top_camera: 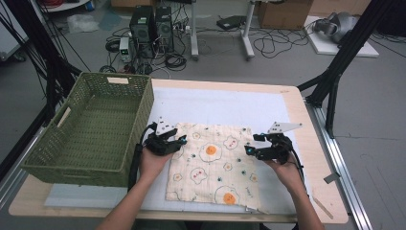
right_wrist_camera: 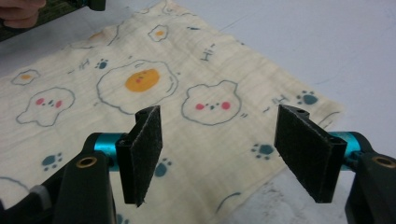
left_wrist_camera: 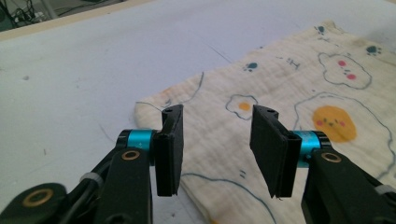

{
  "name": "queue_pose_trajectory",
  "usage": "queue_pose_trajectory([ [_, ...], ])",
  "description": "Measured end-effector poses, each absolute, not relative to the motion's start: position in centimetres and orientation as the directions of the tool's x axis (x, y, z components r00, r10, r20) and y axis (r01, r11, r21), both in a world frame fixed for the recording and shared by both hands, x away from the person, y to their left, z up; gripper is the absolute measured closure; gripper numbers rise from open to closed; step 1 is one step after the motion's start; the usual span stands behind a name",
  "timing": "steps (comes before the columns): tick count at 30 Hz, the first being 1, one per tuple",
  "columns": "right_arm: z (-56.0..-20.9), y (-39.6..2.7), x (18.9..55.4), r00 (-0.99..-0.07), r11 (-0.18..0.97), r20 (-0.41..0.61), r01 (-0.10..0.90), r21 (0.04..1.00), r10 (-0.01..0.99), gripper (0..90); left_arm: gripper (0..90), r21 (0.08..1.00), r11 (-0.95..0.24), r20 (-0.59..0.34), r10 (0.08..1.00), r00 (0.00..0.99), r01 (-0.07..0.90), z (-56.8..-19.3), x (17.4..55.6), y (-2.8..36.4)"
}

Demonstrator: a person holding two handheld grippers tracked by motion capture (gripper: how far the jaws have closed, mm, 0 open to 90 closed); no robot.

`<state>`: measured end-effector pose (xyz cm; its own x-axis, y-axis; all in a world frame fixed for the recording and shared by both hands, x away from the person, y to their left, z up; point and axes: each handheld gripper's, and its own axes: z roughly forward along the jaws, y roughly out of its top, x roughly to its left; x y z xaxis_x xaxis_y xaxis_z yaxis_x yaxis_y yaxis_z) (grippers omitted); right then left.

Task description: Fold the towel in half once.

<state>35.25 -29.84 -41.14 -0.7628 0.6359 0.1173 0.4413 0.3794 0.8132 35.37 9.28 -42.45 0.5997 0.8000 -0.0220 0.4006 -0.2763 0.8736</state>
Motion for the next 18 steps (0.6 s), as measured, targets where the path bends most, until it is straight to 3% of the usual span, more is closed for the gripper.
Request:
queue_pose_trajectory([
  [6, -40.3, -29.4, 37.5, -0.752, 0.398, 0.095, 0.446, 0.802, 0.652, 35.1, 58.5, 0.871, -0.262, -0.032, 0.813, 0.581, 0.416, -42.8, 36.8, 8.8],
  [18, -43.7, -28.9, 40.1, -0.69, 0.425, 0.098, 0.544, 0.724, 0.717, 47.0, 61.8, 0.809, -0.292, -0.018, 0.855, 0.518, 0.51, -45.1, 38.2, 8.2],
])
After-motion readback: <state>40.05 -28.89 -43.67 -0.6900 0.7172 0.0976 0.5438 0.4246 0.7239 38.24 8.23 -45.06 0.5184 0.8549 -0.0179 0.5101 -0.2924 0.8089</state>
